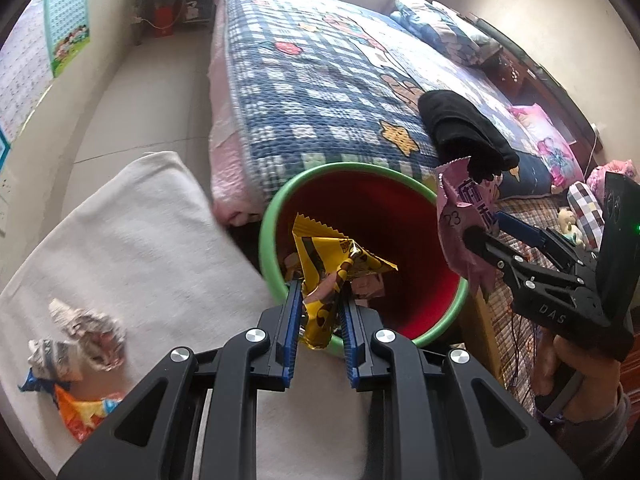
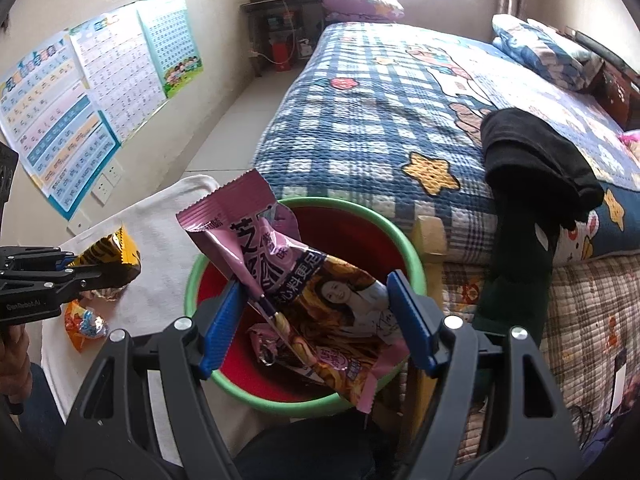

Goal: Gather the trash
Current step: 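Carry both items over the red bucket and open both tools to drop them, then move both tools back over the remaining trash on the table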

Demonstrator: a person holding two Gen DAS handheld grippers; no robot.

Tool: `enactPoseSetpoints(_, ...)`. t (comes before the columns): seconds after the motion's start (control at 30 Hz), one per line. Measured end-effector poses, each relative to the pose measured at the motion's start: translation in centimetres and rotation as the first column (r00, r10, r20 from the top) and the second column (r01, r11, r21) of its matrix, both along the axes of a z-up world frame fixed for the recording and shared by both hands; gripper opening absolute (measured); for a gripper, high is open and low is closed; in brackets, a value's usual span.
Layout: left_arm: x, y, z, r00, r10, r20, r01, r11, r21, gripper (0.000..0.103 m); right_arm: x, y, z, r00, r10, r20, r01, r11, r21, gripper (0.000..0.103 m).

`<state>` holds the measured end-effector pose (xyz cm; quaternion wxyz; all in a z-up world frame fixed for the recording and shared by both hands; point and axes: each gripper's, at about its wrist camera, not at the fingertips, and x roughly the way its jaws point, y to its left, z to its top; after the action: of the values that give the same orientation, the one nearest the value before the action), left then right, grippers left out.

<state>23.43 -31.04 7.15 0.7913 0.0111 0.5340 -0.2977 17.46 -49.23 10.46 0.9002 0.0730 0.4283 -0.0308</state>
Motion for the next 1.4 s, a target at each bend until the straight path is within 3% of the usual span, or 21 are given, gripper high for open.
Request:
enactPoseSetpoints(0.33,1.5,-4.5,-1.0,0.998,-0.050,-0.035,0.050,0.999,0.010,0.020,0.4,-2.7,-0.7,0.999,-0.043,-0.006,0.044,0.999,0.019,0.072)
enactPoseSetpoints(0.43,1.9,-5.1,-1.0,0.998,-0.043,-0.037,0.043,0.999,0.004,0.035,0.5,-2.7,-0.9,0.999,-0.041,-0.011,0.042,0.999,0.012,0.073)
enactPoseSetpoints(0.5,2.1,-5.1,-0.8,0.999,-0.029,-0.030,0.029,1.000,-0.004,0.060,0.6,-2.7,-1.1,0.999,-0.040,-0.016,0.040,0.999,0.014,0.074)
enactPoseSetpoints(0.67,2.2,-4.4,-0.6,1.000,-0.006,-0.026,0.006,1.000,-0.011,0.074,0.3,-2.5,-1.4,0.999,-0.043,-0.022,0.043,0.999,0.010,0.088)
enactPoseSetpoints(0.9,2.1,-1.6,0.1,0.998,0.060,0.000,-0.060,0.998,-0.017,0.092,-0.3,-1.8,-1.0,0.999,-0.045,-0.018,0.045,0.999,-0.008,0.095)
enactPoseSetpoints(1.4,-0.9,5.4,1.8,0.986,0.155,0.055,-0.154,0.988,-0.022,0.094,-1.3,3.9,2.2,0.999,0.039,0.036,-0.037,0.998,-0.059,0.098)
